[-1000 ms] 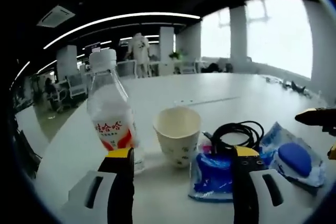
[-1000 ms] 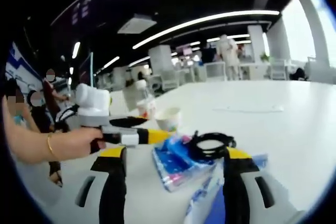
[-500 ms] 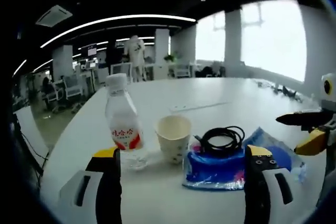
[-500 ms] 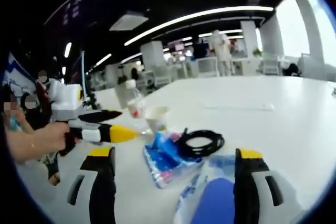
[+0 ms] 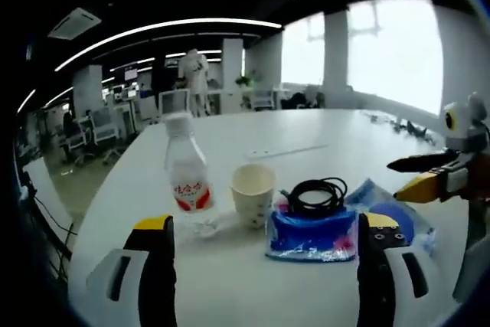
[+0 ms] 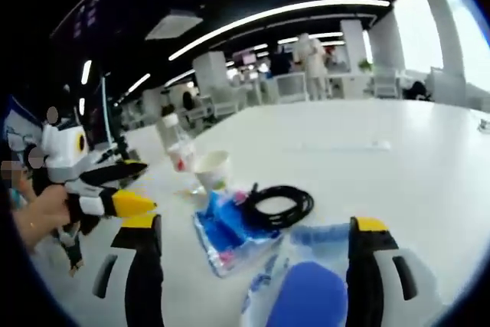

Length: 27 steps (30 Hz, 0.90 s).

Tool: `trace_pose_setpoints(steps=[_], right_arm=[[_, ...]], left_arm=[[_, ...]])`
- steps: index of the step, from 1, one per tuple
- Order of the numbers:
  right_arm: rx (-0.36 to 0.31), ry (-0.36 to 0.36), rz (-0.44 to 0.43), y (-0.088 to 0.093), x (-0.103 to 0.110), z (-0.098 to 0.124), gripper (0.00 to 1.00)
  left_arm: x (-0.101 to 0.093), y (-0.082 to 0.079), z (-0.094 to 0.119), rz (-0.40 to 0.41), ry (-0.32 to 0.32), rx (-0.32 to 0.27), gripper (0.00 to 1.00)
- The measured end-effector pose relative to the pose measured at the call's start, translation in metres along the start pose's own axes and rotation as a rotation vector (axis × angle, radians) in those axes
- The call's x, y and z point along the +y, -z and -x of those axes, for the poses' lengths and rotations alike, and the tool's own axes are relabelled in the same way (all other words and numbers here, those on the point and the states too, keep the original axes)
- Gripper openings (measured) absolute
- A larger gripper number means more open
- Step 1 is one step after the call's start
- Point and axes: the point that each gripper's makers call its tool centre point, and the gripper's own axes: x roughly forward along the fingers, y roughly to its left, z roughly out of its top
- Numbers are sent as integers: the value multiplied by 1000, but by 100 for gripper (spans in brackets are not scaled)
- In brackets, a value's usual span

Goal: Arrange the tabletop items into an orderly group along one side of the table until the central work area is clear of visible clutter.

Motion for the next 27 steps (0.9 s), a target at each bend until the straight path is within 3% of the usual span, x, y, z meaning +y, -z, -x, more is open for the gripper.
trace_pose_setpoints(steps=[6,13,19,27], right_arm=[[42,10,-16,4,-10,-12,100],[44,33,-26,-1,-21,-24,99],[43,65,-65,-2,-29,-35,92],[53,66,-105,2,-35,-58,74]], left_arm=[[-3,10,4,-20,8,31,100],[-6,14,10,4,20,42,100],[-7,12,13,-24,21,38,100],[-6,21,12,-48,25,50,100]])
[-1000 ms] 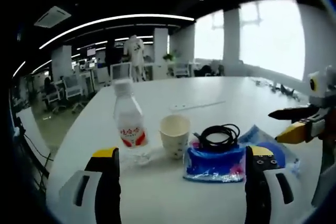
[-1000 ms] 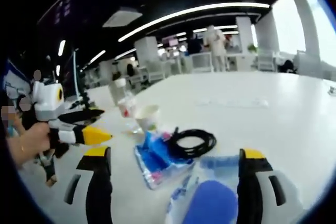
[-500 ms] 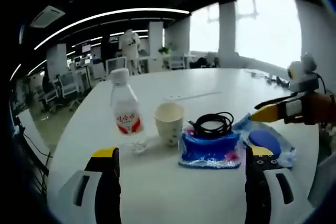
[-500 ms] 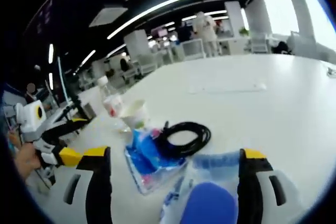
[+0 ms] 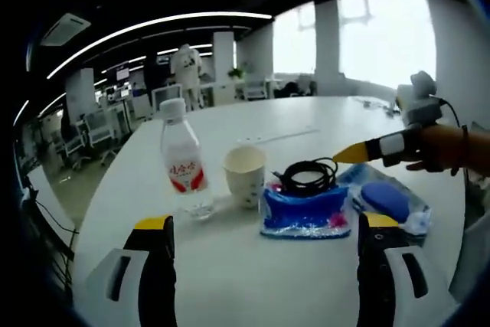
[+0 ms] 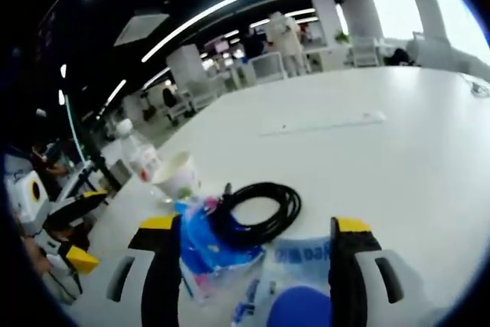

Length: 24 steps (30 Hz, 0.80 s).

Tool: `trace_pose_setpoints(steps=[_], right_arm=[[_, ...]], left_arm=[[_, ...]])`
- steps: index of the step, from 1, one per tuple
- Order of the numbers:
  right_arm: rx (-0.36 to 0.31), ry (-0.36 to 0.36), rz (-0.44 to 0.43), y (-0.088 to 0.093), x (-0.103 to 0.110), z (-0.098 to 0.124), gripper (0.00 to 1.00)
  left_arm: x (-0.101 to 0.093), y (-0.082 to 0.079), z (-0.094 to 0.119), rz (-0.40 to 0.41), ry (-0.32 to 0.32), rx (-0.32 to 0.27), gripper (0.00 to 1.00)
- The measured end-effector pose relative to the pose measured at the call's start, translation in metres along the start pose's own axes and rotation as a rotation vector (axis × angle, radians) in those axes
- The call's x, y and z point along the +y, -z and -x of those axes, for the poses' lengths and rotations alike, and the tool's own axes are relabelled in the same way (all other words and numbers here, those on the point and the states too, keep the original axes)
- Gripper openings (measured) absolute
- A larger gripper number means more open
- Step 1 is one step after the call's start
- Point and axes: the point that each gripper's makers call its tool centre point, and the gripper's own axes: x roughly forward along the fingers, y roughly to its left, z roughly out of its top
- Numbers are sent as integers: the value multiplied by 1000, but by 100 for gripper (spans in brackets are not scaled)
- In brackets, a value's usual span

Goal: Arrange the tabletop items into an orderly group along one side of the table until the central work area is clear of visible clutter.

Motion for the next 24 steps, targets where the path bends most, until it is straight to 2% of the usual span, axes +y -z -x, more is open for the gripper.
trace_pose_setpoints(steps=[4,6,8,13,18,24], right_arm=[[28,6,-22,10,0,-14,65],[37,32,-31,13,-5,-20,61],[19,57,-25,10,-8,-22,55],[4,85,-62,7,-12,-31,50],[4,104,-113,5,-16,-37,45],[26,130,-123,7,-19,-45,42]], left_arm=[[0,-1,0,0,1,-11,100],[1,-4,0,19,-6,-41,100],[-3,-7,0,30,13,-64,100],[-5,-1,-2,7,13,-38,100],[-5,-2,-2,18,16,-48,99],[-2,1,-3,20,11,-37,98]])
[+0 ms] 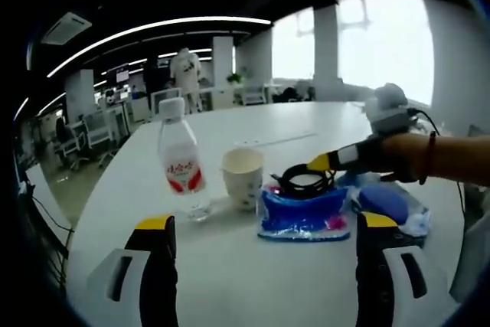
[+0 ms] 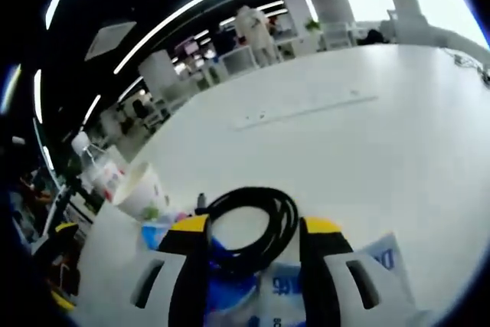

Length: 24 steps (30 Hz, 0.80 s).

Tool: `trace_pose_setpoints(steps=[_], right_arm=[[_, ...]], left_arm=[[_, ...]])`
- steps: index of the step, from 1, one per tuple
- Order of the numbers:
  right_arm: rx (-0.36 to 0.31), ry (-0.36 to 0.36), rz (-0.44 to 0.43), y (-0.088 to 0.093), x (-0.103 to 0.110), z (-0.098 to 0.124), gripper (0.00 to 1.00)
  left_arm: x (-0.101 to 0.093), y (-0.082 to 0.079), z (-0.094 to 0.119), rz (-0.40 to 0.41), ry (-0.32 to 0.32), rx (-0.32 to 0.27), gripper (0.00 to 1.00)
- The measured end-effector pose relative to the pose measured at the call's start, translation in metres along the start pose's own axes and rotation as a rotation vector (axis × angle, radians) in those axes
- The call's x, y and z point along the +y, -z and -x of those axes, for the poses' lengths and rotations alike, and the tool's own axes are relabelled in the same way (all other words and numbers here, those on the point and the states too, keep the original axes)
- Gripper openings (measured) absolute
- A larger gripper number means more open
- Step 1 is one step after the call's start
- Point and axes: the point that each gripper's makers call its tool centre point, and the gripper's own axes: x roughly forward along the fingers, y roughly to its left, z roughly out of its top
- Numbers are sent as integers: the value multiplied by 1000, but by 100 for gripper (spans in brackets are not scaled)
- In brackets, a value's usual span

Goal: Arrange the tabletop items into an orderly group along one side of the table until the central work area is clear of visible clutter.

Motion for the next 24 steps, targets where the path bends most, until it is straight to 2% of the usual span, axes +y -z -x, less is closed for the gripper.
trace_pose_setpoints(steps=[8,13,18,21,24], right_arm=[[37,41,6,7,-2,-1,37],[52,81,4,10,-8,6,25],[56,100,1,11,-10,10,18],[63,102,-41,11,-11,14,10],[72,87,-82,9,-12,12,6]], left_arm=[[3,-4,1,-3,-3,-11,97],[5,-5,2,-3,-6,-16,96],[7,-3,2,-7,-13,-3,94],[9,-6,3,-1,-20,-22,92],[8,-8,4,-2,-18,-27,92]])
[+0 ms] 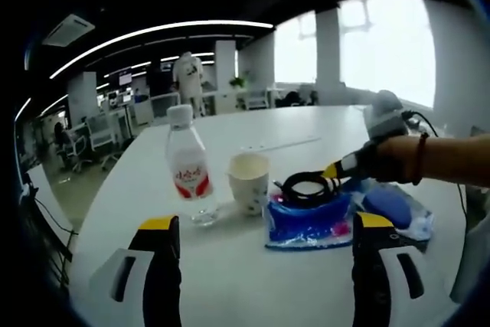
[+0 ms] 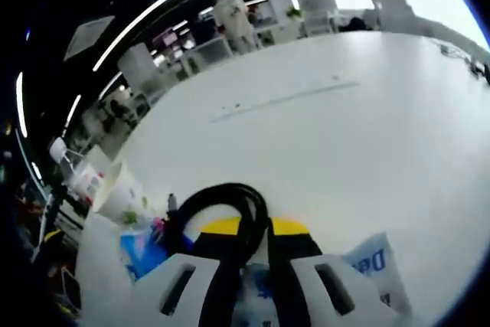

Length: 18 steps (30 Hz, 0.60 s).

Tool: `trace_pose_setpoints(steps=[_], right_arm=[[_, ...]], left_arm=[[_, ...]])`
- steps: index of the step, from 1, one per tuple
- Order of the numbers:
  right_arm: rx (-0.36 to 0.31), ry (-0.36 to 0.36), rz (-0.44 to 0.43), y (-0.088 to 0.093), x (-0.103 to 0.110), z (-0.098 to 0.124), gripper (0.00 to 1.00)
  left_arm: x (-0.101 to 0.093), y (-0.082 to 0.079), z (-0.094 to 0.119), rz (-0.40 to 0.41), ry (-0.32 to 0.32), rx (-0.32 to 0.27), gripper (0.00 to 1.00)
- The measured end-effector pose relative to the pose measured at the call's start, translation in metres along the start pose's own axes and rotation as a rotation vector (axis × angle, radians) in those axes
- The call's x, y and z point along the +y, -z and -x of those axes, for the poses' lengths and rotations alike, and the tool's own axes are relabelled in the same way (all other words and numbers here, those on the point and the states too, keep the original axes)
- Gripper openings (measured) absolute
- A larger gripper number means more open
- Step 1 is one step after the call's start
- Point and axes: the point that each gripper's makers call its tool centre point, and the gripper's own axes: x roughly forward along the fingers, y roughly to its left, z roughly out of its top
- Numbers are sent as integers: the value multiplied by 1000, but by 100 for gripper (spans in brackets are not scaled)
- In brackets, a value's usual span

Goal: Arrange the tabletop items into an orderly group along one side of the table until the central work area is clear of visible clutter.

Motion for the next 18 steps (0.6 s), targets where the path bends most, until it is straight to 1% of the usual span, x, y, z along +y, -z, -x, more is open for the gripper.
trace_pose_setpoints(steps=[4,7,9,13,14,16,18], right_arm=[[-13,-19,-6,-4,6,2,3],[-45,-31,-13,-11,11,4,2],[-44,-64,-41,-13,17,3,2],[-43,-90,-60,-14,23,6,2],[-49,-99,-62,-16,25,8,2],[-66,-134,-93,-21,33,12,1],[-79,-148,-101,-26,38,17,0]], left_arm=[[0,1,1,-4,0,4,92],[2,0,2,-2,-6,0,91],[3,0,3,-1,-12,1,91],[7,0,4,2,-18,0,90],[7,0,4,3,-20,-1,90],[8,-1,4,2,-25,-5,90],[10,-2,5,1,-30,-9,89]])
